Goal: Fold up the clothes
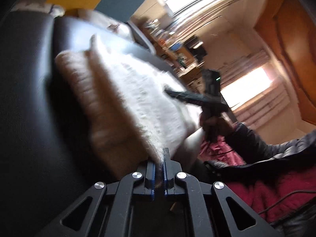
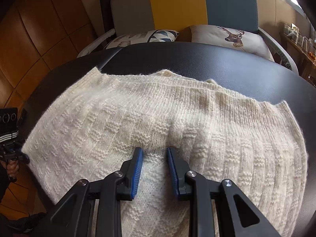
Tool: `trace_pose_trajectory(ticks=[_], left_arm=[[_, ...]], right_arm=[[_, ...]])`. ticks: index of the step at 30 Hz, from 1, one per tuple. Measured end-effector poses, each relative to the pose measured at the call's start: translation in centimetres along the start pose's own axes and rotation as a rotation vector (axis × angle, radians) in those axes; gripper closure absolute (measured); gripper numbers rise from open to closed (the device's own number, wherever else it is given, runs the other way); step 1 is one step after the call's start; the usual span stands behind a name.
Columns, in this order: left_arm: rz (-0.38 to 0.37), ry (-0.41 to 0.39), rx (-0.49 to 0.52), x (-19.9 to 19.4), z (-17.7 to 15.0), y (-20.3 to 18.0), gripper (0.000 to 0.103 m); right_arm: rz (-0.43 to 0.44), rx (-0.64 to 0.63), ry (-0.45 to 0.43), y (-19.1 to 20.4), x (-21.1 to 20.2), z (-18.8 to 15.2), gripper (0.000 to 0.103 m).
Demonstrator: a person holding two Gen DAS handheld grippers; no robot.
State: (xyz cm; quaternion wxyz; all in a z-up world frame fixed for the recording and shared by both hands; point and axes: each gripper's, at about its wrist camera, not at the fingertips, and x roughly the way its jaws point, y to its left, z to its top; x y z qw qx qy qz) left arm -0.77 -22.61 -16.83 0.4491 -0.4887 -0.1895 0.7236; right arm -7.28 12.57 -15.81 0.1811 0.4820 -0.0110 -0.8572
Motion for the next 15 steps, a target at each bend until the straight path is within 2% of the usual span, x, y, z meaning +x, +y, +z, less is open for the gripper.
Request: trace_pose_trajectory(ticks=[1, 3, 9, 12, 14, 15], left_arm=[[0.037, 0.024, -0.038, 0.4, -0.7, 1.0, 0.097], [-0.017, -0.02, -0.093, -0.3, -1.6, 1.7, 0.097], [0.011, -0.055, -0.08, -1.4, -1.4, -0.3, 0.094], [0.023, -0.115, -0.088, -3.0, -0.4, -0.7, 0.081], [0.061, -0.176, -0.097, -3.9, 1.0, -0.7, 0.063], [0.07, -0.194, -0.095, -3.9, 1.9, -0.6, 0.059]], right_arm=[[0.002, 0.003, -0.001, -0.1, 0.1, 0.0, 0.078], [-0.008, -0.001, -0.001, -0.1, 0.1, 0.0, 0.078], [-0.01, 0.014, -0.018, -0.3, 0.0, -0.1, 0.078], [-0.006, 0.032, -0.037, -0.4, -0.1, -0.3, 0.078], [-0.008, 0.041, -0.046, -0.3, -0.2, -0.4, 0.077], [-0.014, 0.041, -0.044, -0.1, -0.4, -0.3, 0.077]])
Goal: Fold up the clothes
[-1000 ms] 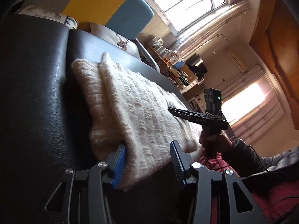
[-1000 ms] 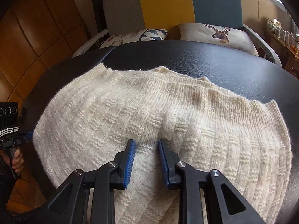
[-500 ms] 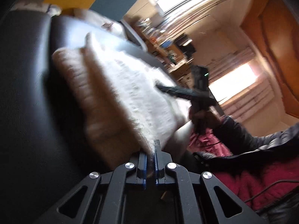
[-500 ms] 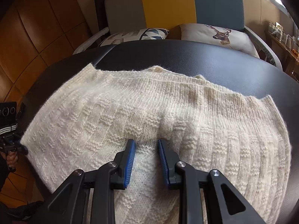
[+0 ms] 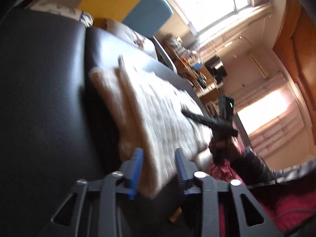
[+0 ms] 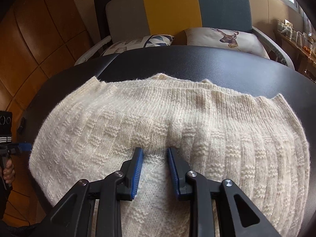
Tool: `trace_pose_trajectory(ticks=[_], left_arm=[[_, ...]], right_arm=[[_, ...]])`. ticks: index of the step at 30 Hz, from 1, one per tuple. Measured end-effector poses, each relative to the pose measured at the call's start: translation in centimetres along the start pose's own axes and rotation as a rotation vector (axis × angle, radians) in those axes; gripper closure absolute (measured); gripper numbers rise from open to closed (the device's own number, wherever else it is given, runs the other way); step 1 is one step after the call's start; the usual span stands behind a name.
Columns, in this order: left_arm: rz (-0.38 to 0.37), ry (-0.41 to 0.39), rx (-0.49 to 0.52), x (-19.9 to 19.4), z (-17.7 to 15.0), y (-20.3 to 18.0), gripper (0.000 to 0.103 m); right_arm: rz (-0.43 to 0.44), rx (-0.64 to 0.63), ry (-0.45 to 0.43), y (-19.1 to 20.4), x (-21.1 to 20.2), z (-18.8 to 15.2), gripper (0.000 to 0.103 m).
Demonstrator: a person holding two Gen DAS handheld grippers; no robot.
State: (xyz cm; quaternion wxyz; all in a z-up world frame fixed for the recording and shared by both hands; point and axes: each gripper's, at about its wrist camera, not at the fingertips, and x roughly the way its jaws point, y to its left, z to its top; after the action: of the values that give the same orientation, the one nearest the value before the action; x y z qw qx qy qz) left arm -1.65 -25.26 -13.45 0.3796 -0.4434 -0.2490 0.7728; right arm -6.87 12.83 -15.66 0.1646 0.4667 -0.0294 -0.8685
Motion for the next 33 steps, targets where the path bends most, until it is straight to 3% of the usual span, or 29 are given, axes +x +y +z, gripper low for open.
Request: trace_pose_trajectory(ticks=[3, 7, 10, 11, 13, 16, 19, 21, 26, 33], left_arm=[[0.036, -0.028, 0.008, 1.2, 2.9, 0.3, 0.055], [0.138, 0.009, 0.029, 4.4, 6.2, 1.0, 0.055], [0.184, 0.049, 0.037, 6.8, 7.5, 1.1, 0.057], [0.199, 0.062, 0.039, 7.5, 8.0, 1.2, 0.067], [0.203, 0.063, 0.035, 9.3, 8.1, 0.6, 0.097], [0.223, -0.008, 0.039, 7.8, 7.4, -0.3, 0.097], [0.324, -0.011, 0.022, 7.4, 6.7, 0.8, 0.097], [0.346, 0.02, -0.017, 8.0, 6.0, 2.3, 0.097], [0.363, 0.001, -0.037, 7.9, 5.8, 1.9, 0.096], [0.412, -0.134, -0.065, 4.3, 5.1, -0.8, 0.085]], right_arm=[[0.001, 0.01, -0.023, 0.6, -1.5, 0.7, 0.077], [-0.026, -0.03, -0.096, 0.8, -4.3, 1.7, 0.076], [-0.092, -0.037, -0.098, -0.7, -5.2, 2.0, 0.076], [-0.109, -0.022, -0.092, -1.5, -5.3, 2.0, 0.076], [-0.151, 0.02, -0.076, -3.2, -5.2, 1.7, 0.076], [-0.232, 0.077, -0.065, -5.7, -5.0, 1.3, 0.076], [-0.25, 0.15, -0.017, -8.0, -4.0, 0.3, 0.076], [-0.218, 0.167, -0.021, -8.7, -3.2, -0.2, 0.076], [-0.209, 0.171, -0.038, -8.8, -3.1, -0.3, 0.076], [-0.162, 0.194, -0.074, -9.0, -4.4, -0.5, 0.076]])
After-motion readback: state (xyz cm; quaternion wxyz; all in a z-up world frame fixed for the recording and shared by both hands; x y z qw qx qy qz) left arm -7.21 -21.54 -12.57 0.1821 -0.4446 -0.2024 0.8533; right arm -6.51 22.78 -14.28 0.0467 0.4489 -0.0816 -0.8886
